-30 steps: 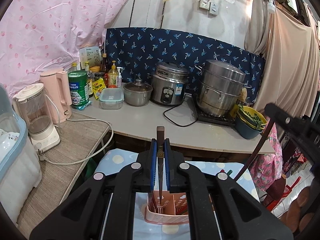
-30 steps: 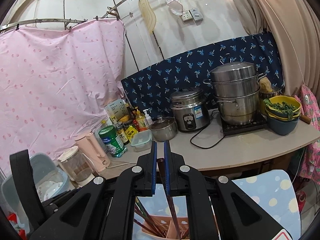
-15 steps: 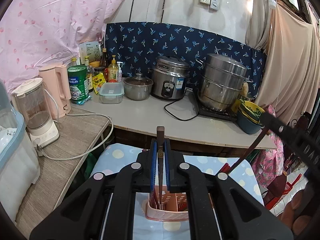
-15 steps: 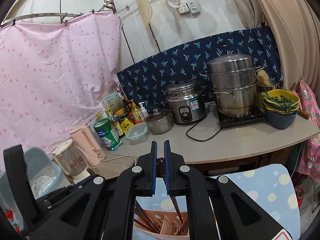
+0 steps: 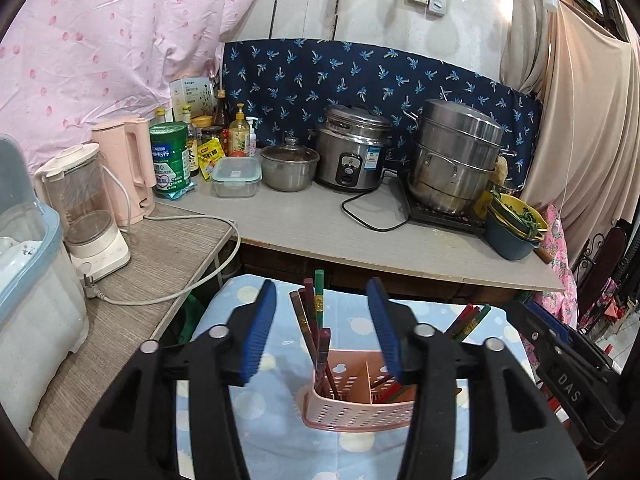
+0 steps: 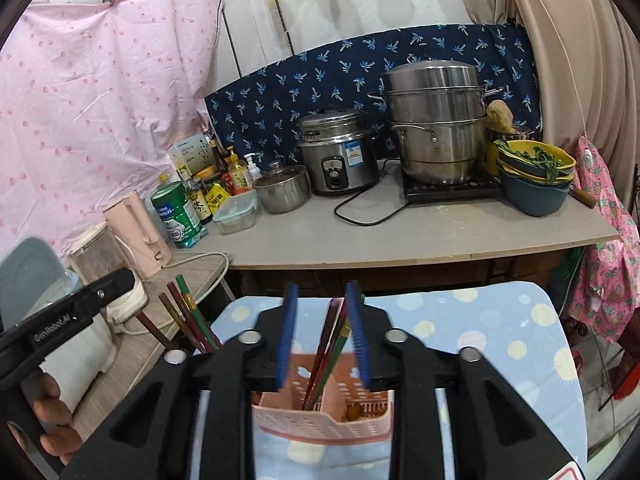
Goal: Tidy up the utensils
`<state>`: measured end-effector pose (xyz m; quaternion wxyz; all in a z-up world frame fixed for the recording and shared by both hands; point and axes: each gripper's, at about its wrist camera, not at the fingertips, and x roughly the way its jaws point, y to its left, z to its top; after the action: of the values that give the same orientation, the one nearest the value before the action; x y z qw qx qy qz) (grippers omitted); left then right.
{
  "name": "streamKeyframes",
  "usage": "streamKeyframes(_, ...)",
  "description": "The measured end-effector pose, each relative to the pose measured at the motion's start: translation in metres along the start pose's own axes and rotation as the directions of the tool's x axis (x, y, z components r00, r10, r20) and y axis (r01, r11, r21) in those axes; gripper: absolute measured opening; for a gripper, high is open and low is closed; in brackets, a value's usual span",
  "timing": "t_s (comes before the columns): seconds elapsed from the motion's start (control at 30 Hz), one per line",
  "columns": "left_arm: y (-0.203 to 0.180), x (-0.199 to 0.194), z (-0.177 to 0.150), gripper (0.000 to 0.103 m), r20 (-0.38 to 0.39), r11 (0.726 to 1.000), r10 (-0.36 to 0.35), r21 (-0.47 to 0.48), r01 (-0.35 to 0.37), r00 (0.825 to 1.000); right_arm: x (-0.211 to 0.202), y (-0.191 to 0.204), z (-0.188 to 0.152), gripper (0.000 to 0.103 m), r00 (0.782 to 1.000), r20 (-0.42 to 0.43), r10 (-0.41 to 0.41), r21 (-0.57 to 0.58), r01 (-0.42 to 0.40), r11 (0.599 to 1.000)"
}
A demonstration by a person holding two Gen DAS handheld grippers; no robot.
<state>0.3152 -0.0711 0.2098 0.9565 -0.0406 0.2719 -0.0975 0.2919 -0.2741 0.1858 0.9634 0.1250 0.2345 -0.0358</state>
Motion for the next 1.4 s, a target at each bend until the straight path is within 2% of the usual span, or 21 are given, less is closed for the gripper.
streamKeyframes(0.17,-0.001,-0.011,-0.009,0.051,-0.003,1.0,0.011,0.015,-0.011,1.0,-0.015,0.002,-0.014,0.047,0.999,-0.003,-0.033,-0.041,0.033,0.999)
streamKeyframes(0.37,-0.002,-0.027,-0.027,0.056,-0.009,0.999,0.035,0.038,-0.035,0.999,-0.031,0.006,-0.039,0.052,0.997,-0.034,-0.074,-0.084,0.07,0.994)
streamKeyframes(0.47,-0.001,-0.036,-0.04,0.057,-0.022,0.998,0.039,0.044,-0.038,0.999,-0.041,0.007,-0.052,0.054,0.995,-0.059,-0.081,-0.081,0.076,0.994)
streamKeyframes(0.6,0.002,-0.045,-0.058,0.065,-0.038,0.998,0.041,0.053,-0.039,0.998,-0.052,0.011,-0.069,0.055,0.991,-0.087,-0.1,-0.088,0.092,0.992)
streamKeyframes(0.97,0.009,-0.057,-0.113,0.066,-0.132,0.997,0.058,0.067,-0.049,0.99,-0.082,0.023,-0.109,0.055,0.971,-0.151,-0.184,-0.123,0.166,0.978)
streamKeyframes(1.27,0.009,-0.065,-0.137,0.071,-0.17,0.994,0.072,0.091,-0.057,0.983,-0.092,0.026,-0.136,0.059,0.95,-0.18,-0.256,-0.168,0.227,0.959)
streamKeyframes(1.4,0.009,-0.067,-0.145,0.081,-0.175,0.994,0.073,0.089,-0.058,0.982,-0.092,0.023,-0.146,0.06,0.944,-0.202,-0.259,-0.159,0.23,0.96)
